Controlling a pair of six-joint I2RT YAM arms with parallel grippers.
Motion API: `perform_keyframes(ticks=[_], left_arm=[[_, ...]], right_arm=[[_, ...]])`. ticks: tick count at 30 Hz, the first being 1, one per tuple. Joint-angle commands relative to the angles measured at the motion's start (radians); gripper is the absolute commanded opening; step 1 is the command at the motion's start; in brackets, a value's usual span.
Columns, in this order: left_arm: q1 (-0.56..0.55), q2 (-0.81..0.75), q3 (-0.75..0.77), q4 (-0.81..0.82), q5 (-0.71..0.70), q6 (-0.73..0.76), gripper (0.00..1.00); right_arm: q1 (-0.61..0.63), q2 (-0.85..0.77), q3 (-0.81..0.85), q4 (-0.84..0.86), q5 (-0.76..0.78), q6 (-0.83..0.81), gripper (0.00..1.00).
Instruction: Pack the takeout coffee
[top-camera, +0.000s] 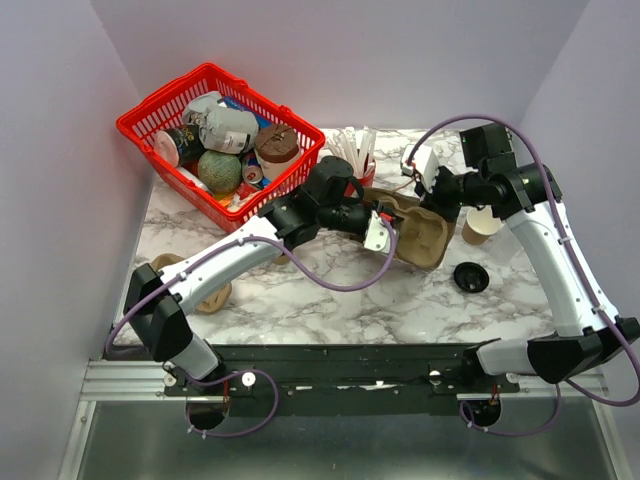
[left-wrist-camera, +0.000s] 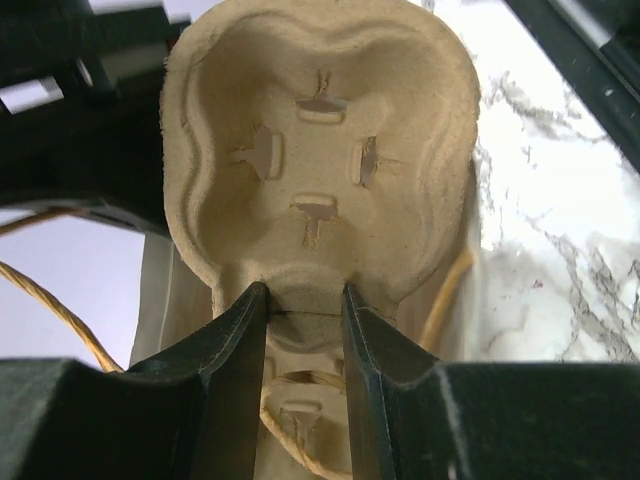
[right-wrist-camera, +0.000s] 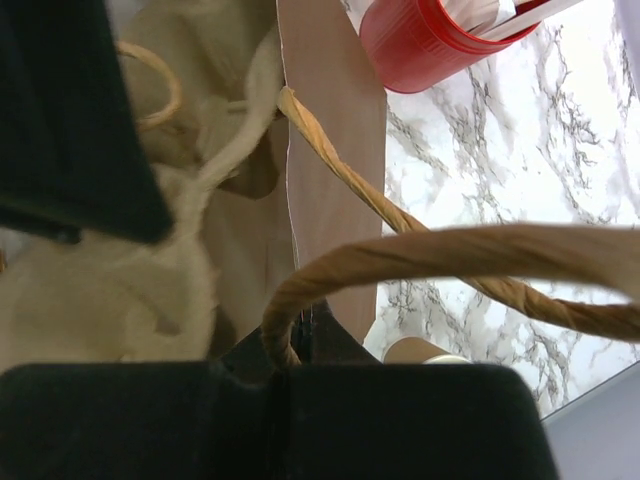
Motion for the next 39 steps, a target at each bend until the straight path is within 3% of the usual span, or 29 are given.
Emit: perform_keyframes(ticks=[1,9,17,27,39], left_arm=[[0.0,0.026,0.061,-0.105,-0.074,0.032,0.0],[-0.009,0.038,0.078,-0.144,-0.157,0.054,0.0],[-0.037,0.153,0.248,-0.421,-0.195,0.199,0.0],[-0.065,0.161,0.263,-0.481,-0.262,0.302,0.0],[-0.107,0.223,0.19,-0.219,-0.33,0.206,0.0]], right_arm=[[0.017,-0.036,-0.027,-0.021,-0.013,-0.022,0.01],[0.018,-0.035,-0.046,-0.015,-0.018,0.004,0.01],[0.021,0.002,-0.013,0.007,-0.015,0.07,0.01],[0.023,0.011,0.002,0.062,0.08,0.121,0.0],[0.03,-0.024,-0.035,-0.055,-0.142,0.066,0.01]])
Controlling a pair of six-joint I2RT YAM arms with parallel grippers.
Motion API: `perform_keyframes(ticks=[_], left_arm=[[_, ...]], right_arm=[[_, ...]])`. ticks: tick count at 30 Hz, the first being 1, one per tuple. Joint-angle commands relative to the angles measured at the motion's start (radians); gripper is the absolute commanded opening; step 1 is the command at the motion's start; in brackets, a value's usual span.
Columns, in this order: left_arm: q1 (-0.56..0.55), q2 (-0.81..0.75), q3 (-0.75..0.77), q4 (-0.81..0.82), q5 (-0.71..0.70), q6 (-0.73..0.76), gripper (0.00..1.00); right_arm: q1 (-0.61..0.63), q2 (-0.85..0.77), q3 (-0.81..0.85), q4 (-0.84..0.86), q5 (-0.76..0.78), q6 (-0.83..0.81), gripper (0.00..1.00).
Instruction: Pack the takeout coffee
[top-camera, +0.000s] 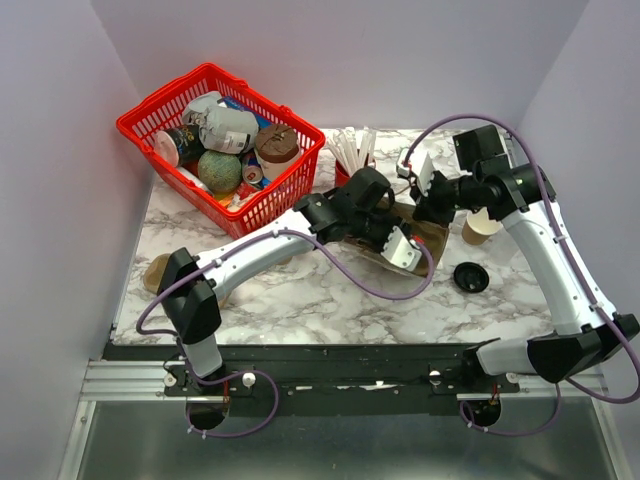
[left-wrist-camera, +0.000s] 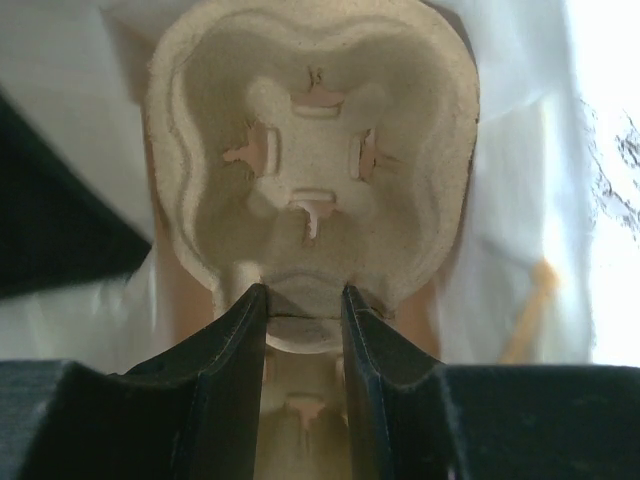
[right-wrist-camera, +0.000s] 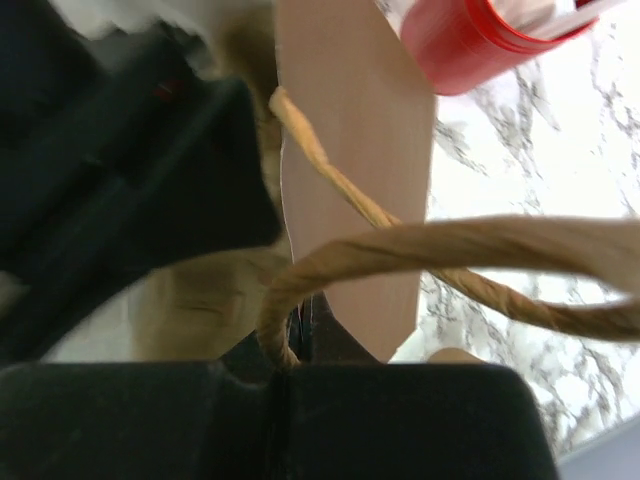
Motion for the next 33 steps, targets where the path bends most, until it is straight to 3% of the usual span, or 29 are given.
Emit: perform_keyframes(ticks=[1,10,22,25,29,33], left_arm=[[-0.027,0.041,-0.01,0.111,-0.064,-0.03,0.0],[-0.055,0.067,-0.033,0.111,-0.13,-0.011,0.0],[-0.065,0.107,-0.043,0.069,-0.2,-0.044,0.0],[-0.065,0.096,-0.103,0.161,-0.243,-0.085,0.0],[-0.064,0.091,-0.158,0.252,-0.234,-0.129,0.0],[-0.061,0.085,-0.209,0.349,-0.196,-0.168,0.0]], right_arm=[[0.008,-0.029,-0.015,-0.05,-0.118,0.001,0.01],[0.014,-0.051,-0.051,-0.043,-0.151,0.035,0.01],[0.028,-0.062,-0.085,0.012,-0.059,0.071,0.01],[0.026,-0.082,-0.099,0.028,-0.052,0.079,0.01],[0.028,-0.117,-0.122,-0.038,-0.222,0.016,0.01],[0.028,-0.14,-0.157,-0.047,-0.261,0.01,0.01]])
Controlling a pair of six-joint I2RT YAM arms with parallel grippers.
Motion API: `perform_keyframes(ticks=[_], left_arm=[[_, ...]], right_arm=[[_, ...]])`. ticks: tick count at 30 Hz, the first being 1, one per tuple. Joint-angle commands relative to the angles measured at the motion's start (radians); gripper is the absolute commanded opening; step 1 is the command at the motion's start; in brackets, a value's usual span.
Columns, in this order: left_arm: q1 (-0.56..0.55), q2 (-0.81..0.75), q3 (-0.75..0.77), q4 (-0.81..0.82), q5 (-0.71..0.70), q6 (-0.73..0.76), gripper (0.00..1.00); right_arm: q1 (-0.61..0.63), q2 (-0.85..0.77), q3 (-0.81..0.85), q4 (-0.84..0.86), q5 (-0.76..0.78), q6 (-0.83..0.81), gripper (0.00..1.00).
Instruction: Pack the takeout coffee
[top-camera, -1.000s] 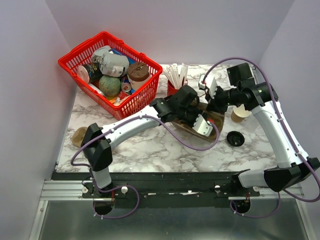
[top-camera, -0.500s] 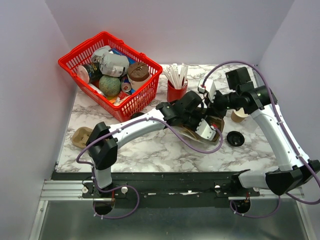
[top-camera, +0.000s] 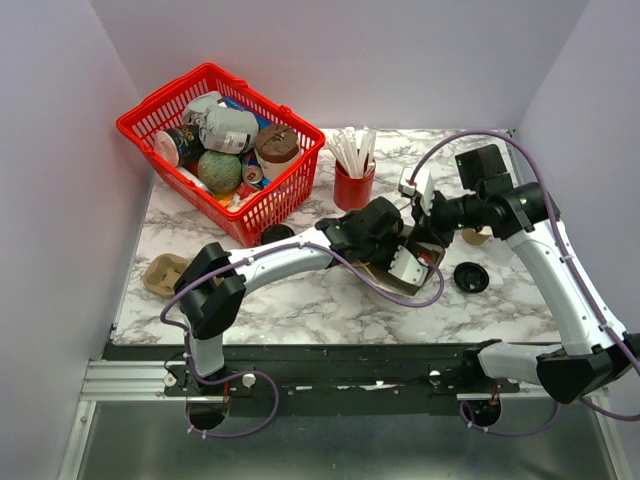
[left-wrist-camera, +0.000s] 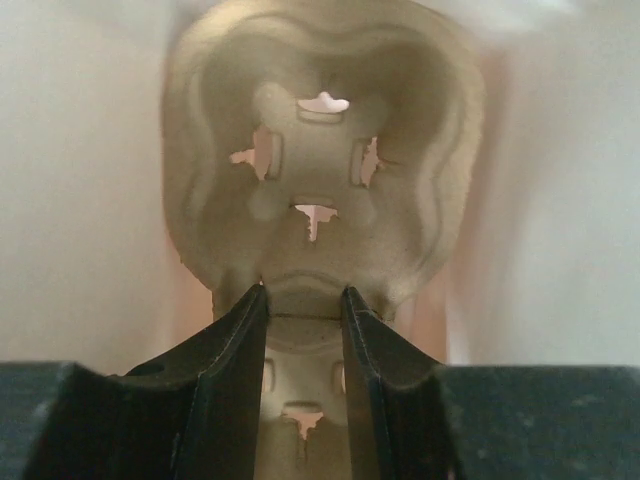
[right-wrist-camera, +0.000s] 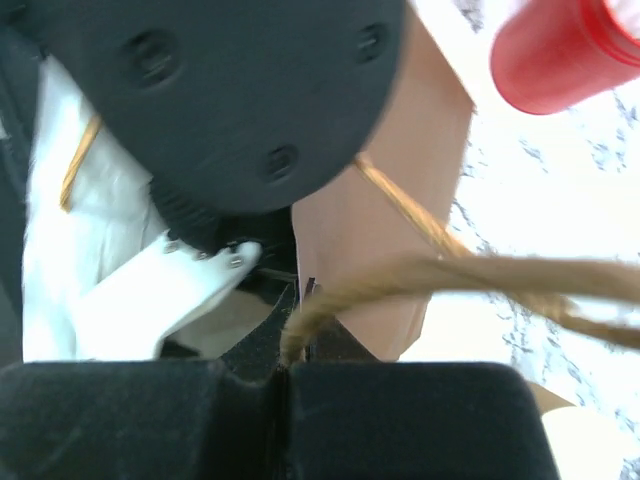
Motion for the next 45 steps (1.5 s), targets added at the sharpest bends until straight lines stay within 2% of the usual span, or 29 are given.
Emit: perform_keyframes(ticks=[1,10,19,27,28,30,31,33,34,41,43,45], left_arm=[[-0.002,-0.001,-0.041,0.174,0.012,-0.059,0.0],[0.0,0.028,-0.078,0.171,0.038,-0.042,0.0],[0.0,0.088,-0.044,0.153,-0.011,0.014,0.0],[0.001,0.105,-0.047,0.203,-0.028,-0.008,0.0],[0.001,0.103,-0.049,0.208,-0.029,-0.016,0.09],[0.001,0.099,-0.057,0.205,-0.031,-0.025,0.15],[0.003,0.084,-0.064,0.215,-0.025,-0.028,0.23],[0.008,0.059,-0.107,0.252,-0.012,-0.057,0.31],[0.011,0.033,-0.119,0.29,-0.003,-0.07,0.39],[0.018,-0.009,-0.136,0.357,-0.009,-0.12,0.61],[0.02,-0.013,-0.138,0.361,-0.008,-0.125,0.71],[0.026,-0.018,-0.141,0.361,0.003,-0.128,0.76]], right_arm=[[0.01,-0.038,-0.018,-0.041,-0.127,-0.018,0.01],[0.01,-0.02,0.011,-0.034,-0.174,0.0,0.01],[0.021,-0.026,-0.01,-0.015,-0.198,0.036,0.01],[0.024,-0.031,-0.024,-0.023,-0.207,0.037,0.01],[0.024,-0.031,-0.024,-0.027,-0.204,0.036,0.01],[0.024,-0.032,-0.027,-0.029,-0.19,0.034,0.0],[0.024,-0.032,-0.027,-0.026,-0.185,0.037,0.01],[0.024,-0.031,-0.029,-0.02,-0.17,0.04,0.0],[0.024,-0.028,-0.027,-0.017,-0.167,0.04,0.01],[0.024,-0.009,-0.013,0.0,-0.15,0.053,0.01],[0.024,-0.011,-0.013,0.005,-0.142,0.053,0.01],[0.024,-0.012,-0.015,0.006,-0.135,0.053,0.0]])
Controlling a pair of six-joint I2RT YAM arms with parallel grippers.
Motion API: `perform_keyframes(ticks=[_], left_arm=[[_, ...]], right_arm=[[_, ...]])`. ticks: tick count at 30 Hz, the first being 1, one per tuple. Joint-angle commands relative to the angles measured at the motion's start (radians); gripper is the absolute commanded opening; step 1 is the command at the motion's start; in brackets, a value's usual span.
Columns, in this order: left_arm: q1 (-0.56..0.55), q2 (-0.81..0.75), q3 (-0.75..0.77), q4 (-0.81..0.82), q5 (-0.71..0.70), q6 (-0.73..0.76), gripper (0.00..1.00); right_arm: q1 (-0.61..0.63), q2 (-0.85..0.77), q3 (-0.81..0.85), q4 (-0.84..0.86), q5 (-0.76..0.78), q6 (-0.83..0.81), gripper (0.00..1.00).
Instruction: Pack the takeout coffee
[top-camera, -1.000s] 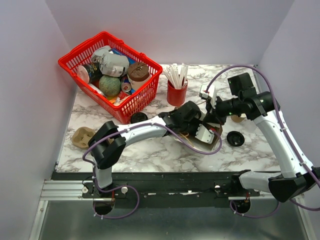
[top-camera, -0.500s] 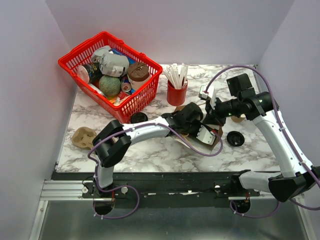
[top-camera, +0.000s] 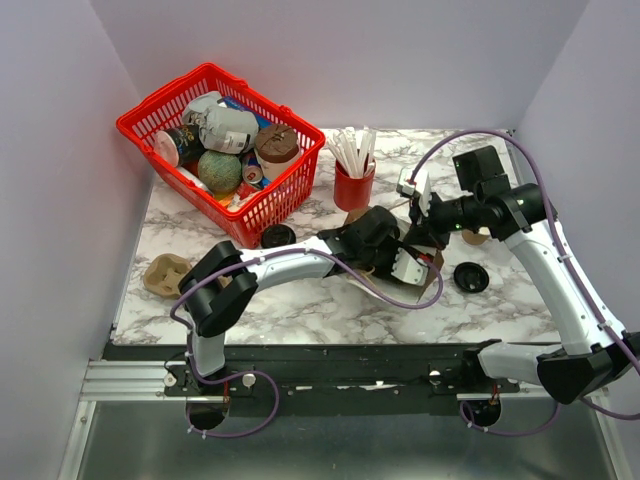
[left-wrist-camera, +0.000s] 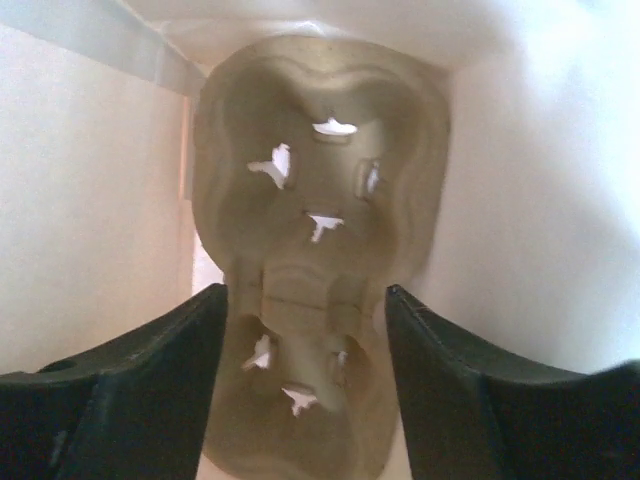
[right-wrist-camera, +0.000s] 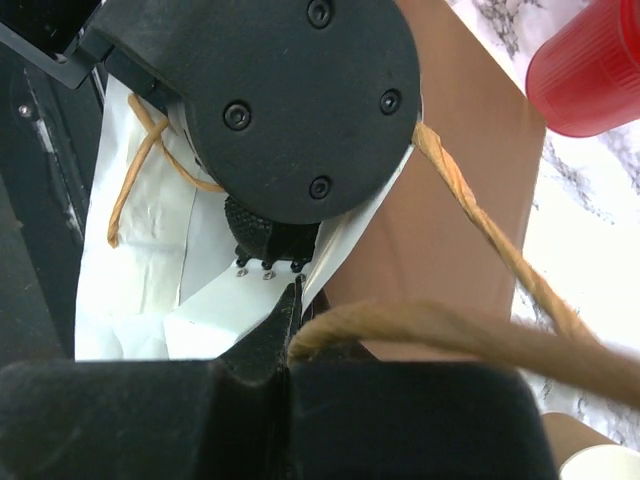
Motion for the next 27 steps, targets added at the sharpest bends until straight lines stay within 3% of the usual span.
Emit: perform_keyframes(ticks=[1,3,14,27], left_arm=[[0.018,-0.052,-0.007,0.069,0.008,-0.045,0.83],[0.021,-0.061,-0.01,0.07,0.014,-0.059,0.99],[0.044,-0.156,-0.004,0.099,0.116,-0.225,0.99],[0.052,-0.207,0.065,0.081,0.321,-0.374,0.98]], right_arm=[[0.015,-0.002,0.009,-0.009,-0.064,0.02,0.0],[0.015,-0.002,0.006,-0.006,-0.057,0.022,0.01],[0.013,0.001,-0.019,0.026,-0.02,0.043,0.01],[0.015,0.047,-0.016,0.074,0.152,0.106,0.0]])
